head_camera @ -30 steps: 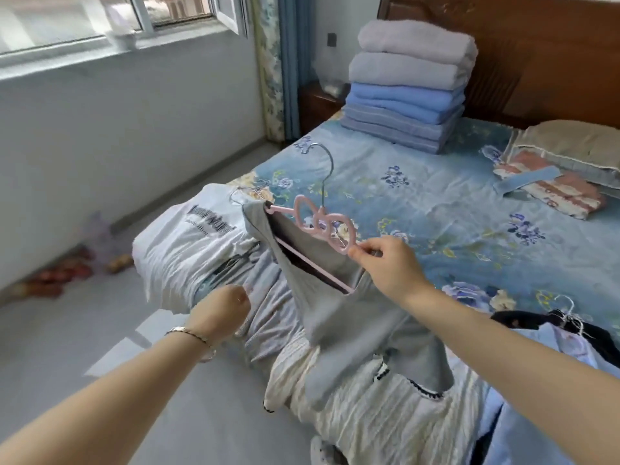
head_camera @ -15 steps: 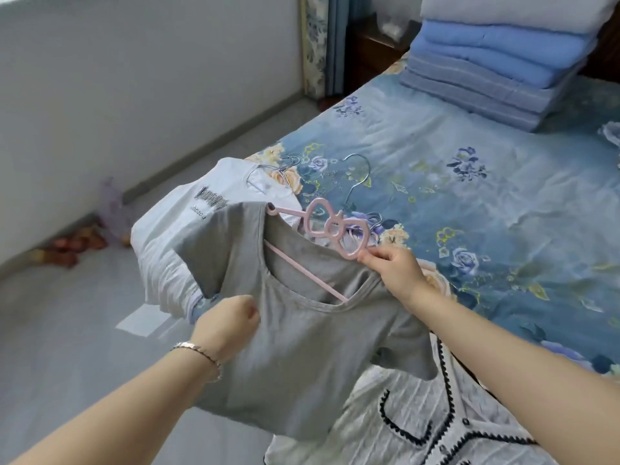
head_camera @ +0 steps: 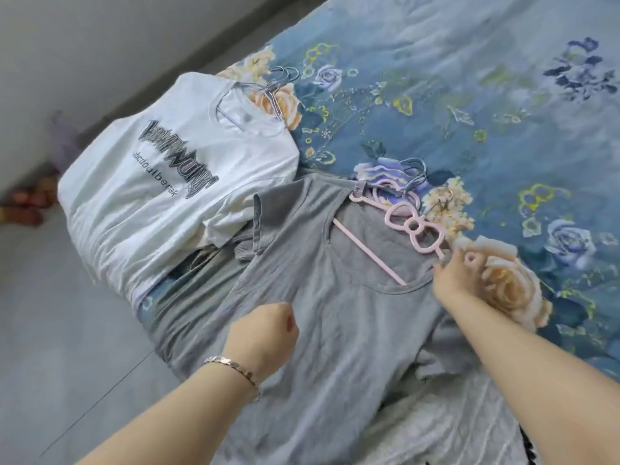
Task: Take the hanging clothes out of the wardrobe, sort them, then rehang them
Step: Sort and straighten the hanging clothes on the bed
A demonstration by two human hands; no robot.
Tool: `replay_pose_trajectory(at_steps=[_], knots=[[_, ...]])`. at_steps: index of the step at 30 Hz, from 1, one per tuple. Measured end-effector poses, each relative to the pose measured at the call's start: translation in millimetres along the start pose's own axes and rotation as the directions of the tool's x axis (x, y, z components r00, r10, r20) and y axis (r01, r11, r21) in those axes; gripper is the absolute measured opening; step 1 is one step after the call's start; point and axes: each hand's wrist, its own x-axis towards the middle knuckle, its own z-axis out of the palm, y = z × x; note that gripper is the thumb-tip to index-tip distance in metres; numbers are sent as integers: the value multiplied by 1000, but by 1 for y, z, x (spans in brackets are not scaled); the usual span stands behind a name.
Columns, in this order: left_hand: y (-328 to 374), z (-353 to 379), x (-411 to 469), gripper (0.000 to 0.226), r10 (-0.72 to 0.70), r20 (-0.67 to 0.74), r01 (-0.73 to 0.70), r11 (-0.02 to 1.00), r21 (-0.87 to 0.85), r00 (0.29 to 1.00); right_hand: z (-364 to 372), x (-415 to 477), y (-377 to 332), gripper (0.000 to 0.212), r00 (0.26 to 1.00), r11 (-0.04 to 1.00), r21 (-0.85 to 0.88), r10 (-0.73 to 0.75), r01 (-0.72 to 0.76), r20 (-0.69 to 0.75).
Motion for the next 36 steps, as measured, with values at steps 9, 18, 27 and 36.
replay_pose_trajectory(at_steps=[9,18,27,36], knots=[[-1,-10,-30,28,-7,116,5,1000,19,993,-22,-84,22,41,939,922,-215,-282,322,198],[22,-61,-134,17,145,196,-172,977,128,970,-124,-212,95,24,815,929,-152,-207,337,541],[81,-47,-264,30,412,214,-451,874,182,886,-182,-365,226,23,927,989,112,-126,92,354],[189,24,-361,29,612,294,-677,690,255,734,-245,-450,413,32,952,976,126,138,-178,274]])
